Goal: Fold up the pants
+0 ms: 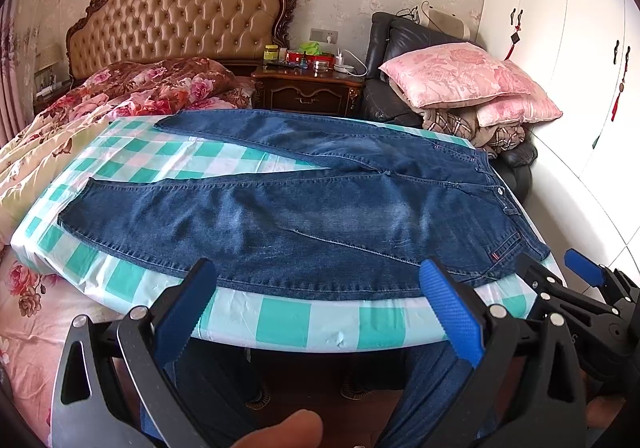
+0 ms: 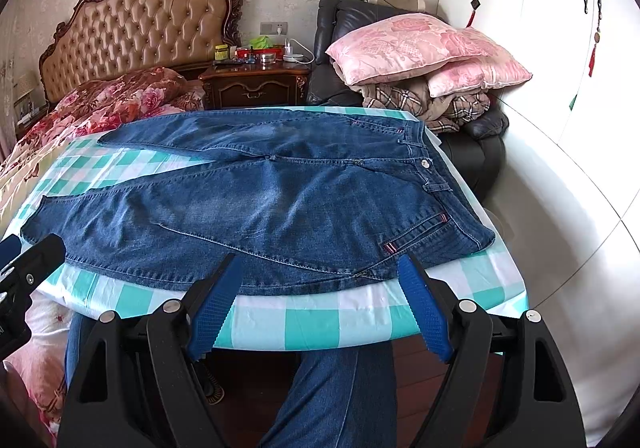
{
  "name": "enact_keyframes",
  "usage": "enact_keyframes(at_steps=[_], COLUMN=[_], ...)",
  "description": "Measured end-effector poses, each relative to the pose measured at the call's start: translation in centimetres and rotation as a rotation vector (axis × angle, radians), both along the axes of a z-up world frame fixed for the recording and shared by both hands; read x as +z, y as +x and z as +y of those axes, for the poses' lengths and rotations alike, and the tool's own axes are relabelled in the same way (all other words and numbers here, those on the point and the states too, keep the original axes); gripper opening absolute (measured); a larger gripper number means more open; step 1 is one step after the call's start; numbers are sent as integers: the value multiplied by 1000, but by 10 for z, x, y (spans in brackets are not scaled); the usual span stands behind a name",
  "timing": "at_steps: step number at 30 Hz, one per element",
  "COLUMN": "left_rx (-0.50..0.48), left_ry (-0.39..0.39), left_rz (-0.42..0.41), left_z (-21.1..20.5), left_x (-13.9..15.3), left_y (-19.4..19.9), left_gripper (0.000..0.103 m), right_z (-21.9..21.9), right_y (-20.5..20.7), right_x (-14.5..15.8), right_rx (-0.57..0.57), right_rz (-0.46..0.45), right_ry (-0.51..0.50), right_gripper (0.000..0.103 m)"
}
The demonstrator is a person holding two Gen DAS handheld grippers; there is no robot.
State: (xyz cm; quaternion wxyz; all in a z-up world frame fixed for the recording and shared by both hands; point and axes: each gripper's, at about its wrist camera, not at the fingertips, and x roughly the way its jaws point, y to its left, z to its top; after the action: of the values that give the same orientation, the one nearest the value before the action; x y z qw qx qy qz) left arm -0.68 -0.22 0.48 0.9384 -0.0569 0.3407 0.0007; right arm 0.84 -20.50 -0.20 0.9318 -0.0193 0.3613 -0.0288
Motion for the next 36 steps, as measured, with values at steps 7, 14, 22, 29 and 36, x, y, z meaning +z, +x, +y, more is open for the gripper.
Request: enact_keyframes(at_steps=[7,14,22,29,36], left_rx=[1,0,1,1,0], left_ry=[-5,-7,-7,-8,-10], left_rz=[2,2,2,1,2], left_z=[-2,-2,-1,0,1], left_x=[0,0,0,-1,-1], left_y=[0,0,0,0,0], left_gripper=[101,101,101,101,101], right_z=[0,0,0,0,0], right_y=[-1,-1,-1,-1,-1], right_x=[0,0,0,0,0], right_rx=[1,1,0,1,1], right_rz=[-1,0,-1,-1,0], right_ry=[-1,0,-1,-1,-2], right_gripper=[77,77,77,77,77])
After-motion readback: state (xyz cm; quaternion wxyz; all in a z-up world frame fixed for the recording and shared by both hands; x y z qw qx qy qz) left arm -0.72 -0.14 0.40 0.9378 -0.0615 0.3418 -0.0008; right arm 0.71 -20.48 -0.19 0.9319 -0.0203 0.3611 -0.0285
